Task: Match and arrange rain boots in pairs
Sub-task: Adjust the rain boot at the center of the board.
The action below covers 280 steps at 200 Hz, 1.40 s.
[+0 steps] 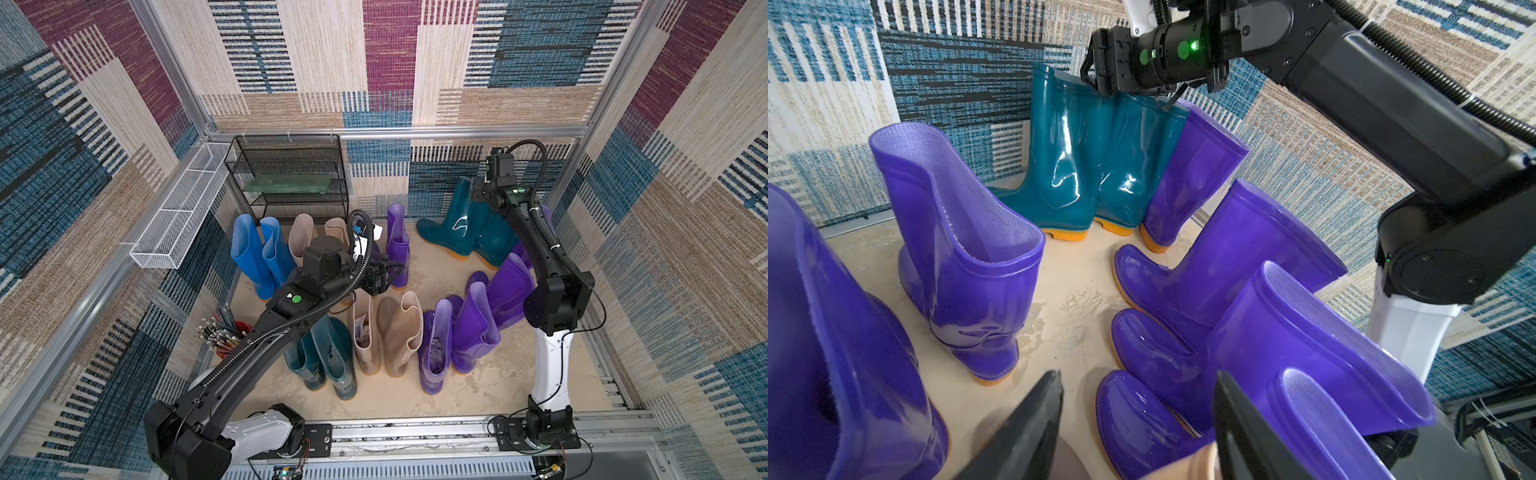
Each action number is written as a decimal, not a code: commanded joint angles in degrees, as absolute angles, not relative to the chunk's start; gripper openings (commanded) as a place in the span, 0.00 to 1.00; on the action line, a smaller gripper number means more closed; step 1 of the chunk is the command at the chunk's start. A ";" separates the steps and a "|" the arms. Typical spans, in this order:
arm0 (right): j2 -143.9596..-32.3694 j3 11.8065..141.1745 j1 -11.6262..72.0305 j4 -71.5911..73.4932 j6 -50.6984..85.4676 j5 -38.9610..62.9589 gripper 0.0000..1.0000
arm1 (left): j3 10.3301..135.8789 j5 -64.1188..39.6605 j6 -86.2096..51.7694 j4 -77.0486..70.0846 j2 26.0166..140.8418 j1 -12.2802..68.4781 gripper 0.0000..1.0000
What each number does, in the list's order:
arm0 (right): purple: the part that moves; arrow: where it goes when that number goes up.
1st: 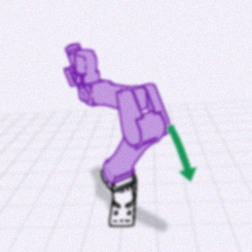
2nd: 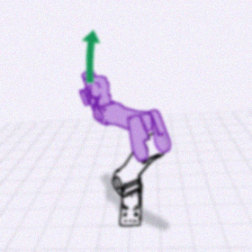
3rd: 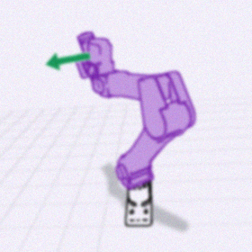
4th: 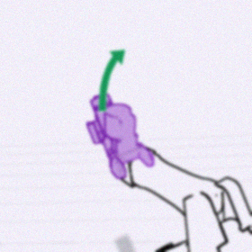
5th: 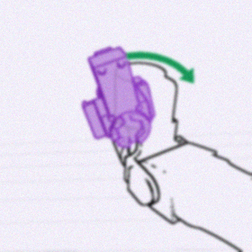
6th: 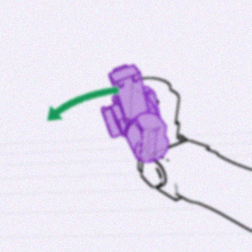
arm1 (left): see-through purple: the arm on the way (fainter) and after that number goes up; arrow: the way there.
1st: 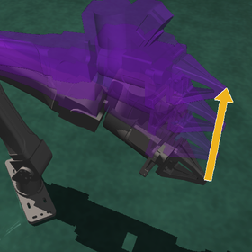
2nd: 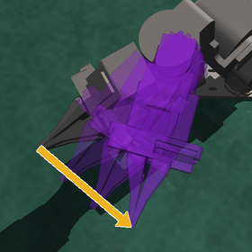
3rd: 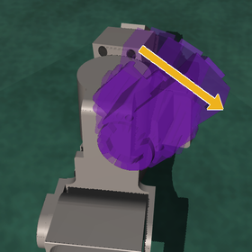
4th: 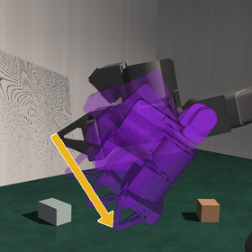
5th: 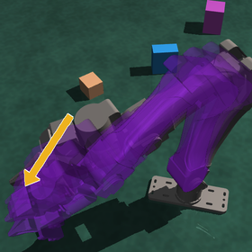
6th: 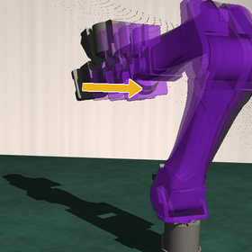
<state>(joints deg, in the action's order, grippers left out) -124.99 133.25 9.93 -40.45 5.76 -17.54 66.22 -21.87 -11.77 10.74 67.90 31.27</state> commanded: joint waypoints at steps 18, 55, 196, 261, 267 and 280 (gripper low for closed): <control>-127.35 133.35 10.72 -43.59 5.57 -19.41 0.49 | 64.87 -20.84 -11.50 7.25 66.36 29.42 0.60; -126.51 133.35 11.33 -44.85 6.56 -17.24 0.07 | 64.54 -20.98 -12.45 6.61 65.83 28.04 0.60; -116.14 122.79 24.84 -48.39 13.70 -13.17 0.00 | 64.83 -21.98 -12.95 6.75 65.31 26.98 0.60; -110.59 116.23 32.50 -48.19 14.52 -16.77 0.00 | 64.78 -21.59 -12.91 6.60 64.31 26.96 0.60; -110.35 115.75 32.77 -48.15 14.63 -17.04 0.00 | 64.78 -21.68 -12.91 6.59 64.37 26.93 0.60; -110.41 115.19 32.79 -48.14 14.61 -16.22 0.00 | 64.78 -21.99 -13.13 6.55 64.42 26.92 0.60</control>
<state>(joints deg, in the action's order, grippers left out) -111.18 116.20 32.32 -48.58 13.67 -15.68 64.60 -21.34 -12.51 8.38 64.53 27.03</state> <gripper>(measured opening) 0.096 0.603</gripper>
